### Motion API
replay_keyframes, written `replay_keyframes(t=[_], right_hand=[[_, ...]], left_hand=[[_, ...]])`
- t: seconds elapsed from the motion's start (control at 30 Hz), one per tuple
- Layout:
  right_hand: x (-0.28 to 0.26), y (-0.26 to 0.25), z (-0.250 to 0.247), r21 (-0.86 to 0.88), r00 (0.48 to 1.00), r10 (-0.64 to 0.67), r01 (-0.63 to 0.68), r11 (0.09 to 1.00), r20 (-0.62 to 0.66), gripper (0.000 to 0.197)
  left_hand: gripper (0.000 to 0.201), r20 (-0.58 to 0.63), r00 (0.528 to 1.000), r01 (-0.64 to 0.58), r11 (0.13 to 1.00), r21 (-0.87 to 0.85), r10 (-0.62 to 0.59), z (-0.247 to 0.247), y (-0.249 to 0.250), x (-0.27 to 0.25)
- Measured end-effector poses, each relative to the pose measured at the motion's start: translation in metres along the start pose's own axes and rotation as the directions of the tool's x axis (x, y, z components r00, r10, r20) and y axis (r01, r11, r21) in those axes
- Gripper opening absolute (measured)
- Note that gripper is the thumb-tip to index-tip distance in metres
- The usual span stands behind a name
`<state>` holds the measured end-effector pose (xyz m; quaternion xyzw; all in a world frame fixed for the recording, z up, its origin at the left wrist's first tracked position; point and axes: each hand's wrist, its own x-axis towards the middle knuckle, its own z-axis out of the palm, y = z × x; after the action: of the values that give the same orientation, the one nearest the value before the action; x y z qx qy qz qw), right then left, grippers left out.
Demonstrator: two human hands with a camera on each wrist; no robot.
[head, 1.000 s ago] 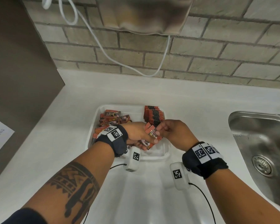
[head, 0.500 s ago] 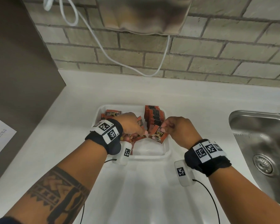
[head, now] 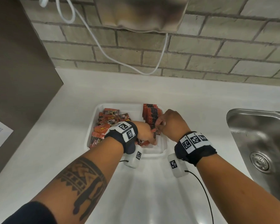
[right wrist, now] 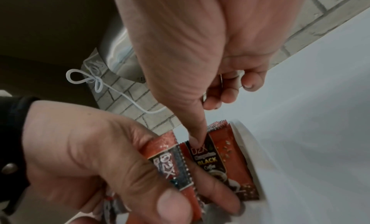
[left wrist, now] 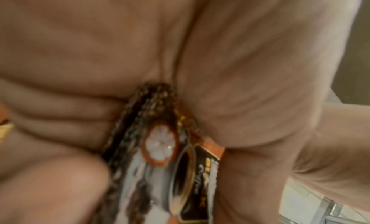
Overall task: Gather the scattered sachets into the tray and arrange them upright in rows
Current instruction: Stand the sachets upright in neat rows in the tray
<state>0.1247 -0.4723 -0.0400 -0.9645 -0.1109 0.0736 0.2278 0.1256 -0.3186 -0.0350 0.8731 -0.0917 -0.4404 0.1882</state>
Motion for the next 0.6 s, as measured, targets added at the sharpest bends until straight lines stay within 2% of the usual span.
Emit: replay_keyframes(t=[0.33,0.6], right_hand=[[0.0050,0.0040,0.0018,-0.029,0.999,0.019,-0.018,0.999,0.033,0.016],[-0.0001,0.0021,-0.0023,0.010,1.000,-0.005,0.005,1.000,0.011,0.015]], left_hand=[[0.032,0.033,0.999,0.013,0.999,-0.047,-0.012,0.0007,-0.0027,0.0099],[0.048,0.035,0.999,0.022,0.997,-0.077,-0.020,0.0027,-0.0036,0.0105]])
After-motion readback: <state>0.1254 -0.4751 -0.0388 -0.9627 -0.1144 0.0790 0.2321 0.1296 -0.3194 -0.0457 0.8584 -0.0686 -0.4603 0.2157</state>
